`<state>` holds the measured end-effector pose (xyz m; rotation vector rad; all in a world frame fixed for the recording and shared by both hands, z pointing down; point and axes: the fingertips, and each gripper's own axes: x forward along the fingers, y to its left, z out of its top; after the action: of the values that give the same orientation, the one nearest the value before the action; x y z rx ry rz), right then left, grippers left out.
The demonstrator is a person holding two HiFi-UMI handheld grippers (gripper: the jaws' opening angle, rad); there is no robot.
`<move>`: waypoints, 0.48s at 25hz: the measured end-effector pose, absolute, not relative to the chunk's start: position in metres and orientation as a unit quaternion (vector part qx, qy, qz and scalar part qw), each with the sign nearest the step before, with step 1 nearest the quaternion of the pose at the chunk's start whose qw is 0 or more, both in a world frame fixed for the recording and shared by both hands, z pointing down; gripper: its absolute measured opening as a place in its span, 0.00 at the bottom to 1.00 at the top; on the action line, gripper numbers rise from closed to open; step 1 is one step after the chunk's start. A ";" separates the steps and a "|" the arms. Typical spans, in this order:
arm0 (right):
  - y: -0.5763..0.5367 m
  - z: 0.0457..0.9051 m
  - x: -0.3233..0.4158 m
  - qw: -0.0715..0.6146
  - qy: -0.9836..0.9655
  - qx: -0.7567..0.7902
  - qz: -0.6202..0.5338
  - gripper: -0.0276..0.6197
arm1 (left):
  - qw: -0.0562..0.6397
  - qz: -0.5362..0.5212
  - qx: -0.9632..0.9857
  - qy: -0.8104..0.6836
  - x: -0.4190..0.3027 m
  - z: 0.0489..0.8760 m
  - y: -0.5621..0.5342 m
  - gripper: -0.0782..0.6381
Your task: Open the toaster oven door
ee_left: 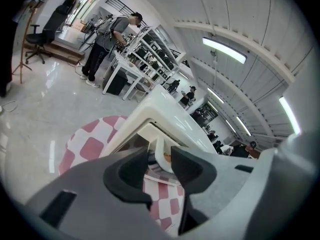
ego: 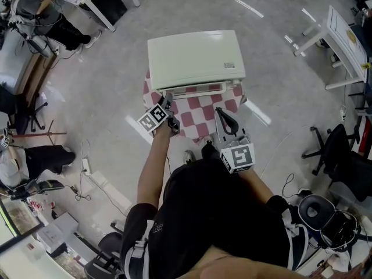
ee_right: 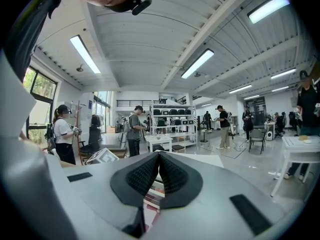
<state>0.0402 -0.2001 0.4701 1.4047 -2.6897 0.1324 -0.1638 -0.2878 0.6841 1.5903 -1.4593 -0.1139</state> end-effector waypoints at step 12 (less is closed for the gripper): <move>-0.183 0.470 0.032 0.058 -0.885 0.460 0.036 0.08 | 0.482 -0.011 0.649 -0.588 -0.158 0.701 -0.243 0.31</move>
<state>0.0319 -0.1833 0.4697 1.3953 -2.6834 0.1093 -0.1580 -0.2431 0.7015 1.5830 -1.4343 -0.0262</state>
